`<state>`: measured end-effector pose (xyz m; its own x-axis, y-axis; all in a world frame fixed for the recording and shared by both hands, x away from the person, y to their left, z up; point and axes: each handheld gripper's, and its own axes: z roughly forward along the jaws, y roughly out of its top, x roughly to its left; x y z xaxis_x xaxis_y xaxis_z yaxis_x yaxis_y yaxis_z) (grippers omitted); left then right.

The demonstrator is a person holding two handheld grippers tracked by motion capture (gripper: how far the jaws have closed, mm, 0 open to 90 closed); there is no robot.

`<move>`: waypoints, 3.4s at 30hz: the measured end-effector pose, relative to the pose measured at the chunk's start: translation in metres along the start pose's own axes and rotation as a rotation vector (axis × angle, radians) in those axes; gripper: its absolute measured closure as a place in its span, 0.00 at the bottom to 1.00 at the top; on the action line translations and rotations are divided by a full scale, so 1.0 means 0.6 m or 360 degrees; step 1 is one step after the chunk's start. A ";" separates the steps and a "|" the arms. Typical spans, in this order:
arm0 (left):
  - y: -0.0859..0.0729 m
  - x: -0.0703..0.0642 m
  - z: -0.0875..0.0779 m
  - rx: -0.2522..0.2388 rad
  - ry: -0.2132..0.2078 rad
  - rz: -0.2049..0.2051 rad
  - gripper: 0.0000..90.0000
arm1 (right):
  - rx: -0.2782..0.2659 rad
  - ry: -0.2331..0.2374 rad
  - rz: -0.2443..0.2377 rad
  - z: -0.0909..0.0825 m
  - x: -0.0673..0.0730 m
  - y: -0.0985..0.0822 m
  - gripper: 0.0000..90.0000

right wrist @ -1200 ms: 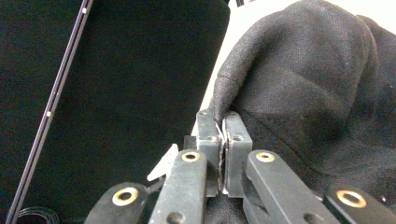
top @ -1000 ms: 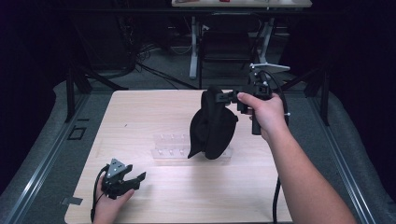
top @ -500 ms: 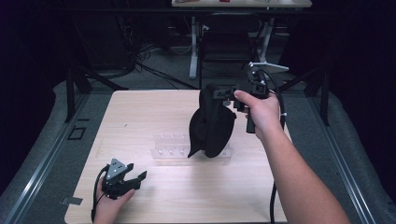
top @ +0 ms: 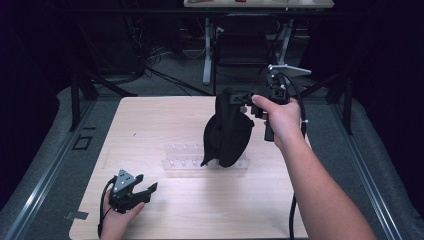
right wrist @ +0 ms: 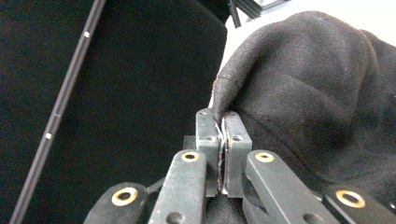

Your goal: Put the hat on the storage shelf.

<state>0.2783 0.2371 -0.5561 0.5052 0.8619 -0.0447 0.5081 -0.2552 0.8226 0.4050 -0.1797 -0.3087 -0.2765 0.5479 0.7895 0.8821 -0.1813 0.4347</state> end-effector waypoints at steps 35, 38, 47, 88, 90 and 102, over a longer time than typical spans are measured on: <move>0.005 -0.002 -0.005 -0.0039 -0.0033 -0.0009 0.42 | 0.0027 0.0043 0.0002 0.018 -0.005 -0.008 0.97; 0.010 -0.009 -0.006 -0.0067 -0.0043 0.0002 0.43 | 0.0027 0.0056 -0.0002 0.024 -0.003 -0.010 0.97; 0.061 -0.047 -0.018 -0.0195 -0.0171 0.0089 0.47 | 0.0025 0.0110 0.0021 0.035 -0.009 -0.015 0.97; 0.183 -0.205 0.055 -0.0192 -0.0256 0.0570 0.91 | 0.0034 0.0239 0.0049 0.056 -0.020 -0.025 0.94; 0.182 -0.203 0.054 -0.0201 -0.0250 0.0568 0.92 | 0.0029 0.0269 0.0056 0.054 -0.019 -0.025 0.87; 0.177 -0.187 0.049 -0.0189 -0.0202 0.0568 0.95 | -0.0036 0.0291 0.0002 0.027 -0.016 -0.027 0.74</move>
<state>0.2958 0.1004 -0.4802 0.7215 0.6652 0.1924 0.2045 -0.4702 0.8585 0.3995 -0.1688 -0.3304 -0.3418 0.3904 0.8548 0.8744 -0.2012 0.4415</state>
